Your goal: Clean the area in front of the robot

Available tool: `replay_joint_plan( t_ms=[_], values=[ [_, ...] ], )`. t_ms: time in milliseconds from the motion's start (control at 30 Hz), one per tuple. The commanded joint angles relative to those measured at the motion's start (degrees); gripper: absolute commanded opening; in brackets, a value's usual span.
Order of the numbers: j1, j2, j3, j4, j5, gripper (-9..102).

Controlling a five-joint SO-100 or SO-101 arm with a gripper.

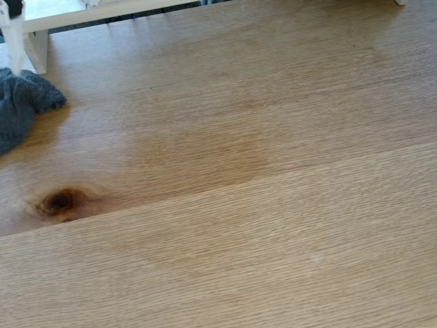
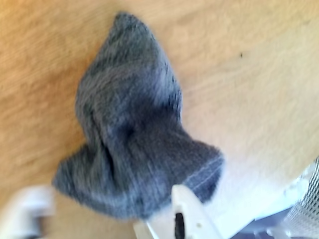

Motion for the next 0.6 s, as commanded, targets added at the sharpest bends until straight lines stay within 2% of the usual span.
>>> replay_joint_plan(
  t_ms=[0,133,300,500,567],
  values=[
    [-1.9,1.1,1.0,-9.8,1.2,40],
    [-9.0,7.5,-1.1,-2.7,5.2,33],
    [-27.3,16.8,-5.9,11.0,13.2,21],
    [-45.4,22.8,-6.8,9.9,20.4,0],
    [-49.0,24.4,-6.8,12.1,23.3,0]
  ],
)
